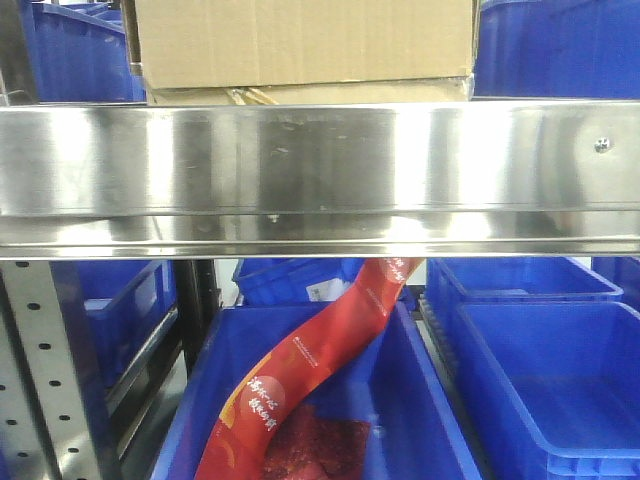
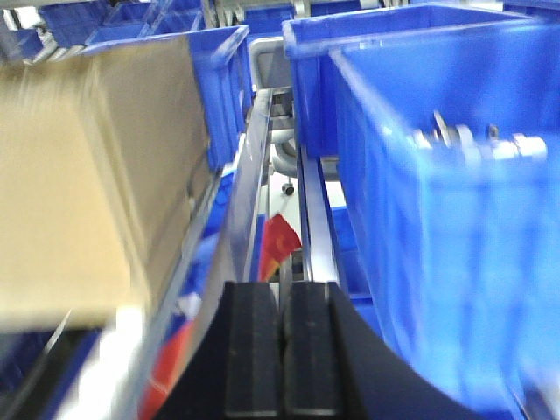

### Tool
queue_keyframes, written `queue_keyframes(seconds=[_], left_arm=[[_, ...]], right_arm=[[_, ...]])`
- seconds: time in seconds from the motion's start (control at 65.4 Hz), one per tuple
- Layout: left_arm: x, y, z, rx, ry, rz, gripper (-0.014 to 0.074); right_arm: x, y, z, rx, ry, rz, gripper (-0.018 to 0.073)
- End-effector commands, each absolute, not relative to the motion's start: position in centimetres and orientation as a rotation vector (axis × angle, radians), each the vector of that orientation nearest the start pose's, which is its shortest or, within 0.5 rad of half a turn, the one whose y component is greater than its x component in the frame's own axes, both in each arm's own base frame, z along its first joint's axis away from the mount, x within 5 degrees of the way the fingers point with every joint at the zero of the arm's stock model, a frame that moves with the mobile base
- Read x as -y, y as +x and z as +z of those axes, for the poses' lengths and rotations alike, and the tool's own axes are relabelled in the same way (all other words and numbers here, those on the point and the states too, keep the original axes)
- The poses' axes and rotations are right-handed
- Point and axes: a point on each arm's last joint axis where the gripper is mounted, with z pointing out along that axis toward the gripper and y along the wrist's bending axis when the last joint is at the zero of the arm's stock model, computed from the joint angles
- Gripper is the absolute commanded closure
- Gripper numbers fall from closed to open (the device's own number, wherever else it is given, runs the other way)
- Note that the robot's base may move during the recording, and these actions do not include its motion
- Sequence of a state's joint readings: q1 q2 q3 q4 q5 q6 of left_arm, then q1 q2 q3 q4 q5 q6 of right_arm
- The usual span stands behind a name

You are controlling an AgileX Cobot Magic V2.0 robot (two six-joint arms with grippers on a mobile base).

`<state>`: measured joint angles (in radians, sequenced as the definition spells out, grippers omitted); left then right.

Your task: Stack two boxes on right shelf middle

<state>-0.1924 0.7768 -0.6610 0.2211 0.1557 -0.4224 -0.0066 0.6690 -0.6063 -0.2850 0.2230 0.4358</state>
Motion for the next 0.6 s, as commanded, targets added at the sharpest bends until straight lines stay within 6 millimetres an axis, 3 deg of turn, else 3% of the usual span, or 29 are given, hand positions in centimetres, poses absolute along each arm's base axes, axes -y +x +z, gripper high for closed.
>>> queue_keyframes(seconds=[0.0,0.122,0.275,0.581], left_arm=[[2.1,14.6,34.3,-1.692,-0.045,-0.235,0.0687],[1.3,12.3,33.7,-1.635,-0.027,-0.177,0.0687],[1.0,10.1,34.3,-1.563,-0.033,-0.179,0.0687],[0.8,8.4,35.0,-1.483,-0.033,-0.187,0.0687]], right_arm=[[0.6,12.2,32.4,-1.701,0.161,0.044,0.0721],[0.6,9.7,31.2,-1.643,0.157,0.048,0.0721],[0.6,7.3,31.9,-1.528,0.151,0.055,0.0721],[0.5,5.7,32.5,-1.439,0.144,0.061,0.0721]])
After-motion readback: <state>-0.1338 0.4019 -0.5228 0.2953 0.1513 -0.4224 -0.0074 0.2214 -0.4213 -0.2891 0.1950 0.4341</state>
